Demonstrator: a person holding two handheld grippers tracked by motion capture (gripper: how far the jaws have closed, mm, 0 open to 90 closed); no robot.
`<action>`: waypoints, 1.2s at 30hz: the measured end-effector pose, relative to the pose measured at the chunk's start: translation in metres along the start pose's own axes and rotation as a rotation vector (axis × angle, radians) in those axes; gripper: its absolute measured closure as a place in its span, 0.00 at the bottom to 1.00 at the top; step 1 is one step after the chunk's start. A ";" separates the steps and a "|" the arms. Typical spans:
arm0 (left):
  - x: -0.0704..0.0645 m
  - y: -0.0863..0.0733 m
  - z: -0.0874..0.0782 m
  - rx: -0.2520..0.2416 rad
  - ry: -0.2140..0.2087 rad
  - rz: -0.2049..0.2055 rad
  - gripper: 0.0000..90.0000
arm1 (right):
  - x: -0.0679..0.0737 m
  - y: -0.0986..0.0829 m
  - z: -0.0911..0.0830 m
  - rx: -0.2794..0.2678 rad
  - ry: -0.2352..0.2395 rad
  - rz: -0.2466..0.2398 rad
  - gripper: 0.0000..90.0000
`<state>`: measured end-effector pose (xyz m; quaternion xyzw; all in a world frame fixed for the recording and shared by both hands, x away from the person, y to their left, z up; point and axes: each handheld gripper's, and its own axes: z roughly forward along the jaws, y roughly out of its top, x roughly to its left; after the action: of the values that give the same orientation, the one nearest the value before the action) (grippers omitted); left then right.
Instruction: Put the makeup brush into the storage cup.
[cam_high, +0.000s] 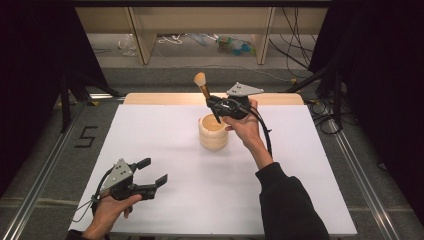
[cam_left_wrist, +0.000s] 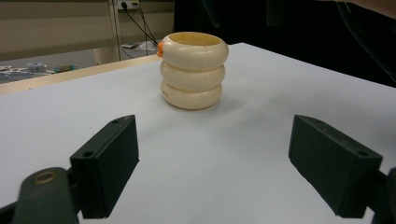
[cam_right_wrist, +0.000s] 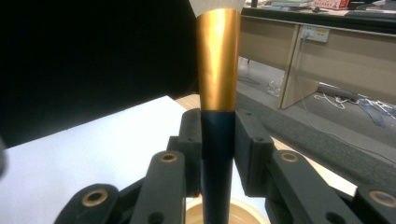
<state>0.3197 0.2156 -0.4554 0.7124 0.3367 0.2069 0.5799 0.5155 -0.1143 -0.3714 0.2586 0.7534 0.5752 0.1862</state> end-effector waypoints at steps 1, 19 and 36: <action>0.000 0.000 0.000 -0.001 0.000 0.002 0.18 | 0.000 -0.001 0.001 0.004 0.002 0.004 0.83; 0.002 0.000 0.000 -0.005 0.001 0.019 0.18 | -0.005 -0.018 0.016 -0.011 0.009 0.019 0.83; 0.002 0.000 0.000 -0.005 0.001 0.021 0.18 | -0.008 -0.035 0.020 -0.026 -0.001 0.041 0.83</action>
<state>0.3212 0.2170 -0.4555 0.7142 0.3290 0.2142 0.5794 0.5269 -0.1111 -0.4106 0.2717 0.7402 0.5886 0.1784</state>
